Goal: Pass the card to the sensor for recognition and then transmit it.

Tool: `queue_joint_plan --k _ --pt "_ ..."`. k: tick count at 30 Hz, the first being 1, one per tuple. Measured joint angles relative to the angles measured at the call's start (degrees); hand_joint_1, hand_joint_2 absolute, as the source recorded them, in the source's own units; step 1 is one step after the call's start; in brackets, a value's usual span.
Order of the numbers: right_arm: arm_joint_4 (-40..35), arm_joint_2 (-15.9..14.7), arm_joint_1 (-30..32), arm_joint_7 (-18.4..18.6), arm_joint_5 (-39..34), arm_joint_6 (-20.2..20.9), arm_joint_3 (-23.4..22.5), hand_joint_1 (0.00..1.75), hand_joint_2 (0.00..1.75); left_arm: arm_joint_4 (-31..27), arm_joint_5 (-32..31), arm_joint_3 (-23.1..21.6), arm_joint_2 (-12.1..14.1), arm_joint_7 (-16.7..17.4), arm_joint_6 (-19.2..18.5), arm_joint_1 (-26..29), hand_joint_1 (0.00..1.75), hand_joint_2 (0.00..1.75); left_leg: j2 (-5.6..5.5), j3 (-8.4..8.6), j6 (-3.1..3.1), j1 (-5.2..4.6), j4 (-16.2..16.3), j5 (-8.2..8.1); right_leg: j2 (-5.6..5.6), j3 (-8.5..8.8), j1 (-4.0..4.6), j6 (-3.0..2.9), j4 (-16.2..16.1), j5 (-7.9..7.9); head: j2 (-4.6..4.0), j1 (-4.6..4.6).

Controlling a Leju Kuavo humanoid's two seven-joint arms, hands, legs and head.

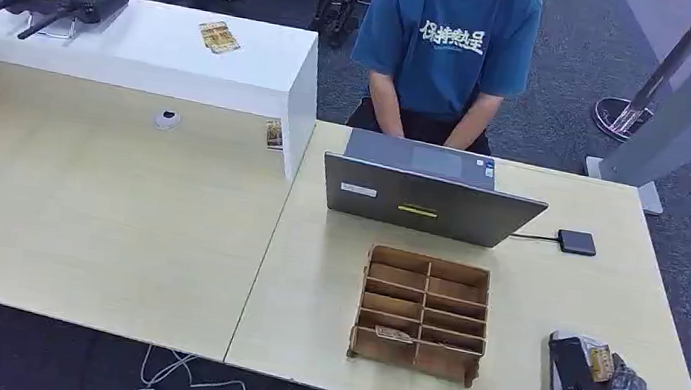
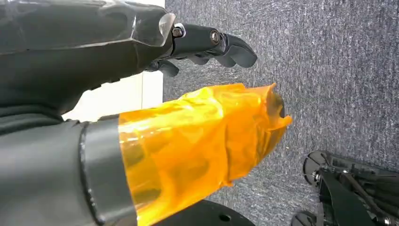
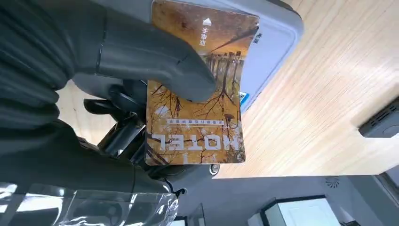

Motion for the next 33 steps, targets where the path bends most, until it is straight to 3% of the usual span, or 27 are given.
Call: queue_joint_plan --k 8,16,24,33 --pt "-11.20 0.77 3.48 -3.95 -7.88 -1.09 -0.13 1.75 1.75 0.00 1.20 0.00 0.00 -0.94 -0.17 0.04 0.00 0.00 -0.07 -0.36 -0.01 -0.02 0.00 0.03 -0.03 -0.24 -0.02 -0.01 0.05 0.09 0.00 0.00" --pt "-23.30 0.85 4.58 -4.52 -10.86 -1.44 1.36 1.75 1.75 0.00 1.38 0.00 0.02 -1.46 -0.52 0.23 0.00 0.00 -0.20 -0.83 0.02 -0.04 0.00 0.12 -0.16 -0.66 -0.03 0.01 0.10 0.08 0.00 0.00" --pt "-26.97 0.72 4.47 -5.09 -11.32 -2.03 2.27 1.75 1.75 0.00 1.14 0.00 0.02 -1.44 -0.55 0.23 0.00 0.00 -0.22 -1.04 0.03 -0.05 0.00 0.11 -0.16 -0.80 -0.04 0.04 0.10 0.06 0.00 0.00" --pt "-29.81 -0.31 0.13 -3.45 -8.98 -3.36 4.13 1.75 1.75 0.00 0.59 0.00 0.09 -1.44 -1.05 0.22 0.00 0.00 -0.23 -1.07 0.02 -0.05 0.01 0.12 -0.19 -0.89 -0.04 0.03 0.11 0.08 0.00 0.00"
